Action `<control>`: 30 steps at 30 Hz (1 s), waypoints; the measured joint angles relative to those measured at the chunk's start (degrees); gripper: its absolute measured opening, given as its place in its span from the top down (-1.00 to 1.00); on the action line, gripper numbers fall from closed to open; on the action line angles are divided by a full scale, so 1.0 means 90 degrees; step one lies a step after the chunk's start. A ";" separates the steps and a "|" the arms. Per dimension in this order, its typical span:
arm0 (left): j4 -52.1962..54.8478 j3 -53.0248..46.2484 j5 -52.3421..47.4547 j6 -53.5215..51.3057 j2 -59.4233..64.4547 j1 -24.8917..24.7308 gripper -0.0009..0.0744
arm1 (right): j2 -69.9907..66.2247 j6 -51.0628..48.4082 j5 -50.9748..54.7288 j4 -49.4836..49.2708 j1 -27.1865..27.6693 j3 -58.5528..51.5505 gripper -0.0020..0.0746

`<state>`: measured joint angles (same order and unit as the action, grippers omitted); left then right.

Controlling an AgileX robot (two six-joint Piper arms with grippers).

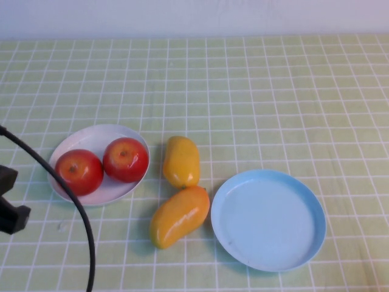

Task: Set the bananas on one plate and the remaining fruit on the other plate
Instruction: Put another type of fruit in the right plate

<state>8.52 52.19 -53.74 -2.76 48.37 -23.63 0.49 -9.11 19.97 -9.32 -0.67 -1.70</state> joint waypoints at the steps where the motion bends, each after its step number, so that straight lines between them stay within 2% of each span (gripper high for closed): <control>1: 0.0000 -0.0012 -0.0021 0.0018 -0.0016 0.0000 0.97 | 0.0000 0.0000 0.0000 0.0000 0.0000 0.0000 0.99; 6: 0.0048 -0.0102 0.0137 0.0342 -0.0016 0.0000 0.97 | 0.0000 0.0000 0.0000 0.0000 0.0000 0.0000 0.99; 10: 0.0282 -0.0756 0.1352 0.0633 -0.0449 0.0041 0.97 | 0.0000 0.0000 0.0000 0.0000 0.0000 0.0000 0.99; 20: -0.0364 -0.3944 0.4919 0.0307 -0.3710 0.1484 0.97 | 0.0000 0.0000 0.0000 0.0000 0.0000 0.0000 0.99; 25: -0.0685 -0.5099 0.5425 0.0178 -0.5010 0.2015 0.97 | 0.0000 0.0000 0.0000 0.0000 0.0000 0.0000 0.99; 30: -0.0726 -0.5810 0.5494 0.0170 -0.5431 0.2062 0.97 | 0.0000 0.0000 0.0000 0.0000 0.0000 0.0000 0.99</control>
<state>1.99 -0.09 -4.30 -1.24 -0.51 -5.07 0.49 -9.11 19.97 -9.32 -0.67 -1.70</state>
